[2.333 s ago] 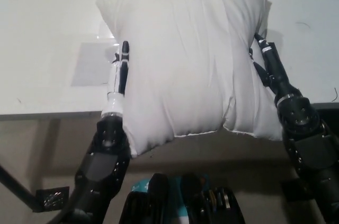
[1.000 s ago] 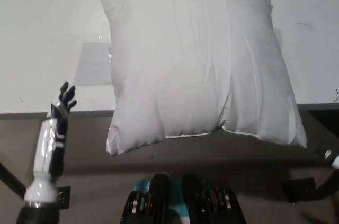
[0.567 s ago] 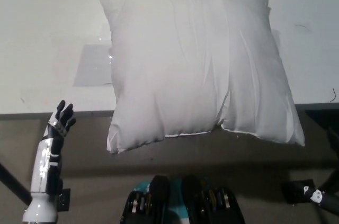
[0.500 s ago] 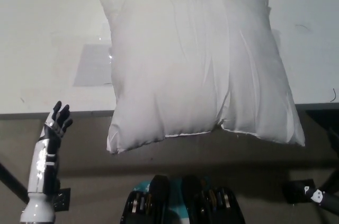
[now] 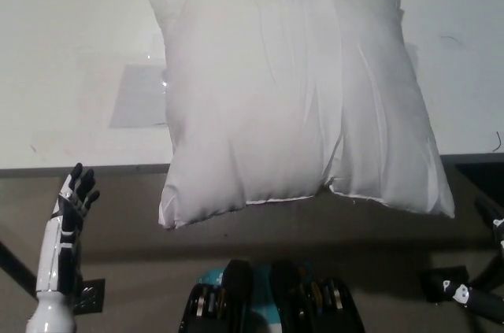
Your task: The robot uses both hands to lift the pillow and then drops it on the table
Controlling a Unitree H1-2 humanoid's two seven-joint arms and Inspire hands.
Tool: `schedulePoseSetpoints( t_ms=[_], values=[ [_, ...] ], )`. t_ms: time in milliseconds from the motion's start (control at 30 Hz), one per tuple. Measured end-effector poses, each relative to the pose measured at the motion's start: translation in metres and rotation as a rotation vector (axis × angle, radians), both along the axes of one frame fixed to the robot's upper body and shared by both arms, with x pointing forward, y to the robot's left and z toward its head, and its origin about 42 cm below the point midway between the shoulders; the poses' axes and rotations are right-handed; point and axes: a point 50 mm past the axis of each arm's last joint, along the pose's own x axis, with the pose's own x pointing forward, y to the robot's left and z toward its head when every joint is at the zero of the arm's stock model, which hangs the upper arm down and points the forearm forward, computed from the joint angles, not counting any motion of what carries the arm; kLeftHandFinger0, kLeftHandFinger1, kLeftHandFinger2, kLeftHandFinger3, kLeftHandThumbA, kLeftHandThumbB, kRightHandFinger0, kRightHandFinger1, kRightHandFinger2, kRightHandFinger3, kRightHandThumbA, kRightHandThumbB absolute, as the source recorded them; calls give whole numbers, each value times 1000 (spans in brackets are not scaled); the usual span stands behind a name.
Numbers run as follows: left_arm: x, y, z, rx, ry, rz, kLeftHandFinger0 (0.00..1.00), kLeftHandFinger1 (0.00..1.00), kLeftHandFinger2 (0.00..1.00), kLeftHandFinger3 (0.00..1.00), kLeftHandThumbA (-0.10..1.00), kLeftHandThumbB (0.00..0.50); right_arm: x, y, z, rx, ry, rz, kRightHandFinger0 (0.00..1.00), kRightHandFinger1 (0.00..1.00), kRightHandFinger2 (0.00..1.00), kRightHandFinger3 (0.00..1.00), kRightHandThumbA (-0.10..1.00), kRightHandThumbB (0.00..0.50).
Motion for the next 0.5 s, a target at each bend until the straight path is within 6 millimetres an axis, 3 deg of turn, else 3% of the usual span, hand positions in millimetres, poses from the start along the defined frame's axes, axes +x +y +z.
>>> schedulePoseSetpoints(
  t_ms=[133,367,500],
  values=[
    [0,2,0,1,-2,2,1000,1000,1000,1000,1000,150,0,2,0,-12,1,1,1000,1000,1000,1000,1000,266],
    [0,5,-1,2,1,13,1000,1000,1000,1000,1000,130,1,2,0,-18,-1,4,1000,1000,1000,1000,1000,302],
    [0,6,-2,3,4,13,1000,1000,1000,1000,1000,136,2,3,0,-23,-1,5,1000,1000,1000,1000,1000,294]
  ],
)
